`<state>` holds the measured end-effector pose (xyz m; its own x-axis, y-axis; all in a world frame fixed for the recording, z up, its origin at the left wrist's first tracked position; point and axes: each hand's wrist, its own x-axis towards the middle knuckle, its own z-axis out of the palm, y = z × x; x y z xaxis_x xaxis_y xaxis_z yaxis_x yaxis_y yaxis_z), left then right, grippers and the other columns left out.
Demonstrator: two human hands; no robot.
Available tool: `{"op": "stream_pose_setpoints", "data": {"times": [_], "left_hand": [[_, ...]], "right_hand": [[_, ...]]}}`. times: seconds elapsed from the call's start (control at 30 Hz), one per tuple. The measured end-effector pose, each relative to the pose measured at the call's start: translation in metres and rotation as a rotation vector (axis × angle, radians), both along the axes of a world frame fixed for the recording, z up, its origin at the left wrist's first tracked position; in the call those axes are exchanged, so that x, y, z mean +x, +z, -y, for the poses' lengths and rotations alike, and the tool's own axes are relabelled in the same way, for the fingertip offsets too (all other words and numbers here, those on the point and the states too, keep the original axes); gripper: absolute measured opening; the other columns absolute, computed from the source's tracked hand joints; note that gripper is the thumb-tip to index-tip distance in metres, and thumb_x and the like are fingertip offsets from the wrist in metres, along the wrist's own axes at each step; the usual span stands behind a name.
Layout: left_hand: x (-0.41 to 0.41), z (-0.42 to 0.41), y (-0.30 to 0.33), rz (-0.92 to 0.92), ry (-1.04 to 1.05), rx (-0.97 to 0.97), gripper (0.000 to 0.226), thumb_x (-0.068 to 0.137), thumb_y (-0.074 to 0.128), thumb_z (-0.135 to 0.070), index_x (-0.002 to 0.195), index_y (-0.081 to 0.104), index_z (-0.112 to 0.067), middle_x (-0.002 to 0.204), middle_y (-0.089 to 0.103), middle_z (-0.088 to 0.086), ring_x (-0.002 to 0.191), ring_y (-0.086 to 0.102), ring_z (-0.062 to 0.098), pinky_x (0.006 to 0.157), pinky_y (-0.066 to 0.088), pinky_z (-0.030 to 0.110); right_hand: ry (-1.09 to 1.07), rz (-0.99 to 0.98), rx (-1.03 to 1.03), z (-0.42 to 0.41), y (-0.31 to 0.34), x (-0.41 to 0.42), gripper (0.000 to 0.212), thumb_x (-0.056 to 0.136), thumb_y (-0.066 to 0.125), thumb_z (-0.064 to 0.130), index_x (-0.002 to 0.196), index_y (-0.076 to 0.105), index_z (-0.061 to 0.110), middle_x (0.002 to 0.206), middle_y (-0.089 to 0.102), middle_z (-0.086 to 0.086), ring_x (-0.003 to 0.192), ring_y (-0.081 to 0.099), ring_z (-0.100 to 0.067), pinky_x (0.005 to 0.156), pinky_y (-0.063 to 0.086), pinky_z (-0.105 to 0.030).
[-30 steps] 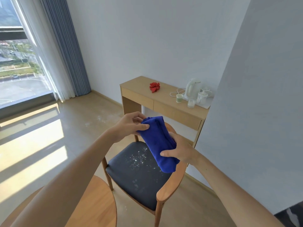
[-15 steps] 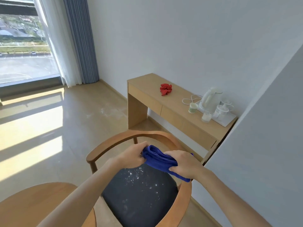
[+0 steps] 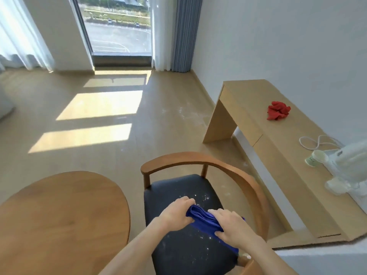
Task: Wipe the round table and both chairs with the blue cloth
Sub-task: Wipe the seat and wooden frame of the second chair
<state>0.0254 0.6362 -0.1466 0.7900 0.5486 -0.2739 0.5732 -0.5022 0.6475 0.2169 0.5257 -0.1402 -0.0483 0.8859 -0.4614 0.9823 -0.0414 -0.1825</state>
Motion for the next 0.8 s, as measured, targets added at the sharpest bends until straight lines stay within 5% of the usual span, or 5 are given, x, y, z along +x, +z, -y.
{"op": "stream_pose_setpoints", "data": {"times": [0.3, 0.47, 0.8], "left_hand": [[0.038, 0.005, -0.151, -0.181, 0.348, -0.103, 0.026, 0.087, 0.057, -0.02, 0.112, 0.049, -0.021, 0.117, 0.048, -0.005, 0.102, 0.051, 0.017, 0.089, 0.044, 0.03], [0.06, -0.007, -0.216, -0.114, 0.491, -0.064, 0.028, 0.089, 0.053, -0.017, 0.116, 0.05, -0.02, 0.121, 0.045, -0.011, 0.11, 0.048, 0.012, 0.089, 0.043, 0.024], [0.048, -0.126, -0.294, -0.13, 0.737, 0.267, 0.052, 0.086, 0.061, -0.01, 0.134, 0.044, -0.017, 0.133, 0.04, 0.004, 0.114, 0.048, 0.02, 0.084, 0.053, 0.034]], "right_hand": [[0.286, -0.098, -0.058, -0.058, -0.168, 0.049, 0.063, 0.089, 0.053, 0.026, 0.147, 0.028, 0.027, 0.126, 0.051, 0.007, 0.109, 0.05, -0.014, 0.095, 0.042, -0.026], [0.383, -0.105, 0.121, -0.085, -0.237, 0.073, 0.079, 0.046, 0.082, 0.031, 0.121, 0.058, 0.026, 0.08, 0.054, 0.014, 0.063, 0.054, -0.008, 0.051, 0.043, -0.02], [0.439, -0.038, 0.395, -0.259, -0.31, 0.045, 0.066, 0.058, 0.08, 0.011, 0.121, 0.06, 0.01, 0.099, 0.06, -0.01, 0.085, 0.06, -0.032, 0.073, 0.051, -0.043]]}}
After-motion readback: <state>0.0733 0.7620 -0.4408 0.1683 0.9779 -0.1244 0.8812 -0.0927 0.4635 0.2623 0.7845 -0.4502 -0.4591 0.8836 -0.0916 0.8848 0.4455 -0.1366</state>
